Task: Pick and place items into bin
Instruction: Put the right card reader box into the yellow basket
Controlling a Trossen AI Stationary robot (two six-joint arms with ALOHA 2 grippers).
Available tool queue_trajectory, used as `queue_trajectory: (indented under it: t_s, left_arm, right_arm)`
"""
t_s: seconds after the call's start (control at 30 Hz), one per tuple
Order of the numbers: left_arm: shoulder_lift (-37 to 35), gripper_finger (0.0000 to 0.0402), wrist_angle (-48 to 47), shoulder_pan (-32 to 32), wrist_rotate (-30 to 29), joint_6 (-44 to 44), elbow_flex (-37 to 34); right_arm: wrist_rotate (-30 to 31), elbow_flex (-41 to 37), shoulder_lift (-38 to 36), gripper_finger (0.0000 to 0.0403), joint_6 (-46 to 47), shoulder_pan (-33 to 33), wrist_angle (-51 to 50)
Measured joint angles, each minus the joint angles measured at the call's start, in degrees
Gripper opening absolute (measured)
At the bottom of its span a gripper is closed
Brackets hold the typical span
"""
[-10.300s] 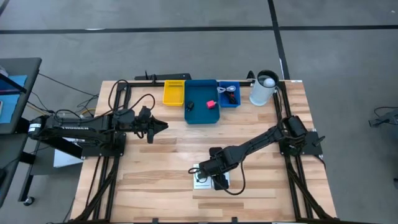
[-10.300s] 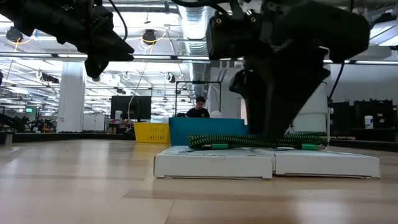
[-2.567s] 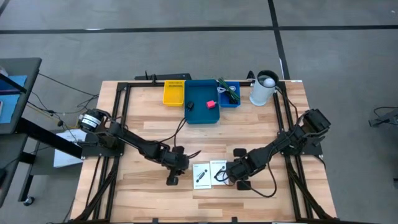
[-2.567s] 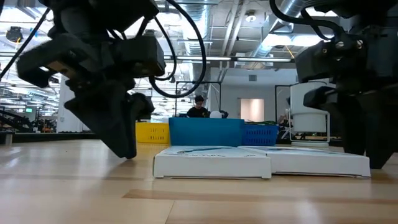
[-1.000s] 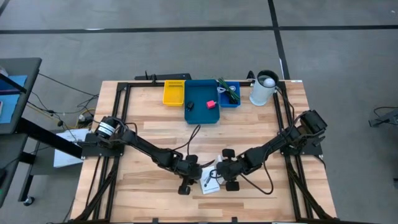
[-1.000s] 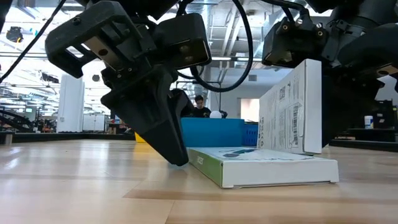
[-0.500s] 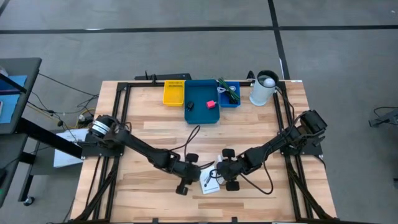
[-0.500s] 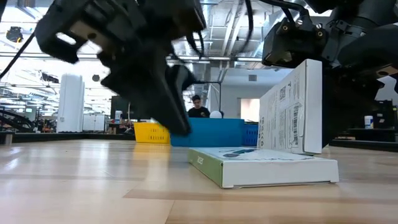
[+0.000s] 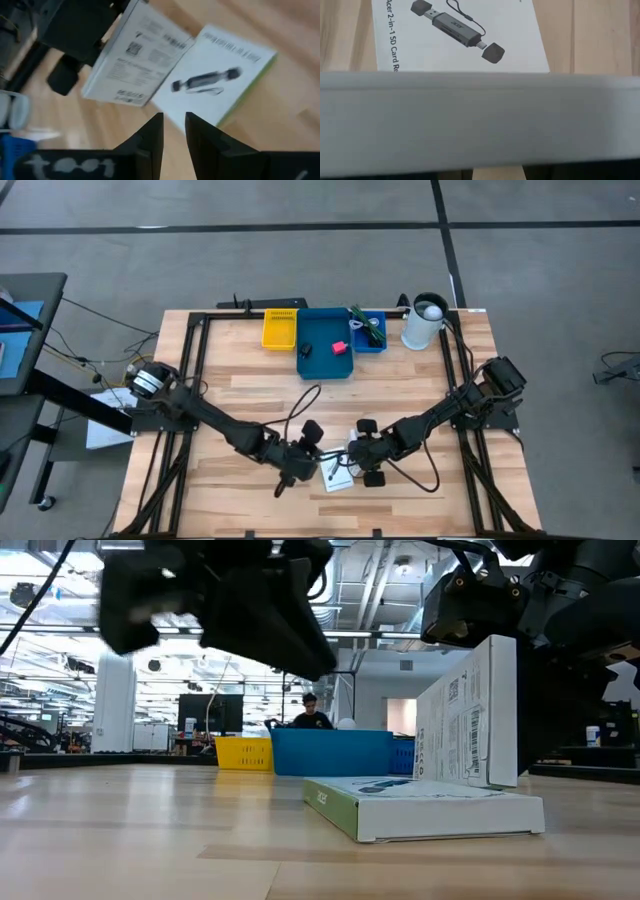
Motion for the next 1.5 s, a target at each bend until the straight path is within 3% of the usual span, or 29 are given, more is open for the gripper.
queue_trajectory:
  t_s: [0.3, 0.5, 0.73, 0.93, 1.13, 1.5]
  left_arm:
    - [0.0, 0.0071, 4.8, 4.2, 2.0, 14.2, 0.0]
    - [0.1, 0.0071, 6.7, 6.3, 7.9, 18.7, 0.0]
    - [0.2, 0.0071, 8.9, 6.5, 9.2, 22.3, 0.0]
    - [3.6, 0.0073, 12.2, 6.7, 7.4, 24.4, 0.0]
    - [6.9, 0.0112, 15.4, 6.1, -0.8, 25.0, -0.1]
    - [7.6, 0.0173, 19.0, 5.0, 0.1, 27.6, -0.1]
  right_arm:
    - [0.0, 0.0, 0.0, 0.0118, -0.8, 0.0, 0.1]
    - [0.0, 0.0, 0.0, 0.0118, -1.1, 0.0, 0.1]
    - [0.0, 0.0, 0.0, 0.0118, -1.5, 0.0, 0.1]
    - [0.0, 0.0, 0.0, 0.0118, -1.5, 0.2, -0.1]
    - [-0.1, 0.0, 0.0, 0.0118, -1.5, 1.0, -0.2]
    - [-0.1, 0.0, 0.0, 0.0118, -1.5, 1.2, 0.0]
